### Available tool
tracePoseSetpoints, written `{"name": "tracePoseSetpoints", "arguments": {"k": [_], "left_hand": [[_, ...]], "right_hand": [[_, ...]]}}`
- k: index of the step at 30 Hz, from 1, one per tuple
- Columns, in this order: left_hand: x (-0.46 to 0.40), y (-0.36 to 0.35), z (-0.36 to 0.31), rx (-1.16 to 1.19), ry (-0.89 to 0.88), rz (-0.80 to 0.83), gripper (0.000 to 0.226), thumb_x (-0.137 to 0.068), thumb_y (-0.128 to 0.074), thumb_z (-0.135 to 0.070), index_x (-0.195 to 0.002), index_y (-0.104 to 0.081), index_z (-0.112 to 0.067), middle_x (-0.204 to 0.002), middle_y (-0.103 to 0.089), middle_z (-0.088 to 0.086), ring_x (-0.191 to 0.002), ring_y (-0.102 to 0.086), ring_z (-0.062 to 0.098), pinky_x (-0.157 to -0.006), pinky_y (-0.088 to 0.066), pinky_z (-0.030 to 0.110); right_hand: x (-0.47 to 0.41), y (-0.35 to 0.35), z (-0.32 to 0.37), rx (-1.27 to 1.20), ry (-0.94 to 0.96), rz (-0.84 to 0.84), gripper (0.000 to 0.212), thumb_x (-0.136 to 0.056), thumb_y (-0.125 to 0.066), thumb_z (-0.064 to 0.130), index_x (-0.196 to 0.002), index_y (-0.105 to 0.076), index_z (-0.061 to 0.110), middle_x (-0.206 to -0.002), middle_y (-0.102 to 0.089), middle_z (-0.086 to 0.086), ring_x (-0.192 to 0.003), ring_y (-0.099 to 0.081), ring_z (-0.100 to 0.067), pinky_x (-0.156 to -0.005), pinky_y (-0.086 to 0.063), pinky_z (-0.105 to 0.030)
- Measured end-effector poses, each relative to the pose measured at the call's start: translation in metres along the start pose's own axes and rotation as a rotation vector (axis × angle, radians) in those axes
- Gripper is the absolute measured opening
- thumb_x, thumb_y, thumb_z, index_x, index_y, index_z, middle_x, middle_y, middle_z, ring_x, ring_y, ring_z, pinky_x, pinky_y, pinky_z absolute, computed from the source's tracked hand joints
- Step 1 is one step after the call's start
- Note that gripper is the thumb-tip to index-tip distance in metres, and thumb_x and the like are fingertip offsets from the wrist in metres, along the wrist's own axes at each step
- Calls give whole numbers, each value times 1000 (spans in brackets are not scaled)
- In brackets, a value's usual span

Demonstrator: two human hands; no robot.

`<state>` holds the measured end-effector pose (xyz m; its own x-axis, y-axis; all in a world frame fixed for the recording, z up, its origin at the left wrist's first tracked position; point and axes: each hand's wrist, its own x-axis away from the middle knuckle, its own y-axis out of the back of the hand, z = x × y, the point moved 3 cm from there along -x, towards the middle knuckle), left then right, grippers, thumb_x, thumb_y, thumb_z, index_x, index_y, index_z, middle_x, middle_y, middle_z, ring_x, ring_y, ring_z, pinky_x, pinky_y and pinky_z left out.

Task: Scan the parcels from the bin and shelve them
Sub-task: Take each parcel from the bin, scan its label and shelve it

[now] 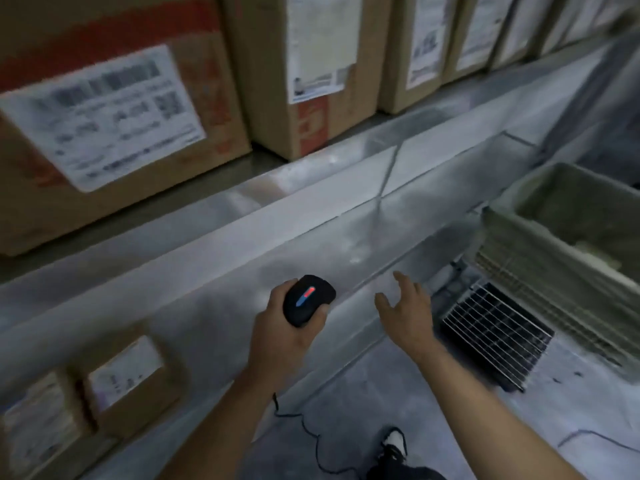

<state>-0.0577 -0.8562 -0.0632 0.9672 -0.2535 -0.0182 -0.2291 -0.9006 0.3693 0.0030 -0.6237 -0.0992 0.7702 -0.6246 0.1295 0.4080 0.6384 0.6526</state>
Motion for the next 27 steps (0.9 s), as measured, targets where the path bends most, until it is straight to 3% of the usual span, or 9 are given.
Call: {"name": "tracePoseSetpoints", "arguments": {"k": [4,7,10,15,21,27], "left_hand": [[-30,-76,-41,-30,-69,148,58,-77,-87,-47,-126,-59,-32,-106,-71,-20,-93,-66,-9,-75,-54,11],[-46,-139,-71,-38,-106,252,51,-79,-88,-38,-122,-59,-37,-100,-71,-21,-89,-67,-10,-70,-50,7],[-56,-202,-96,-52,-138,338,49,-78,-88,-38,-119,-62,-36,-97,-73,-20,-86,-68,-8,-69,-50,8],[-64,-306,-140,-45,-179,496,44,-79,-87,-37,-110,-58,-48,-100,-71,-20,-89,-66,-11,-69,-49,7],[-63,-403,-183,-19,-222,637,48,-80,-88,-29,-119,-61,-36,-102,-71,-20,-91,-66,-12,-72,-48,5],[-77,-466,-200,-49,-258,691,49,-79,-88,-35,-119,-61,-39,-102,-72,-21,-92,-67,-10,-75,-49,6]], "right_hand": [[-35,69,-67,-6,-146,-115,58,-86,-57,46,-135,-56,15,-110,-59,-10,-99,-53,-28,-82,-45,-37],[-49,121,-109,-22,-222,-222,55,-88,-62,39,-138,-54,17,-123,-60,-15,-114,-54,-34,-95,-48,-42],[-54,171,-139,-78,-290,-314,62,-95,-64,33,-150,-43,14,-143,-48,-14,-135,-42,-32,-112,-38,-42],[-68,242,-202,-116,-418,-399,62,-97,-63,34,-152,-41,17,-148,-43,-14,-138,-40,-31,-112,-35,-41],[-75,306,-262,-130,-538,-479,62,-95,-60,37,-152,-41,19,-148,-45,-14,-138,-40,-31,-112,-37,-44],[-97,338,-289,-166,-583,-545,62,-96,-61,37,-152,-39,20,-148,-42,-15,-138,-41,-32,-113,-37,-42]]}}
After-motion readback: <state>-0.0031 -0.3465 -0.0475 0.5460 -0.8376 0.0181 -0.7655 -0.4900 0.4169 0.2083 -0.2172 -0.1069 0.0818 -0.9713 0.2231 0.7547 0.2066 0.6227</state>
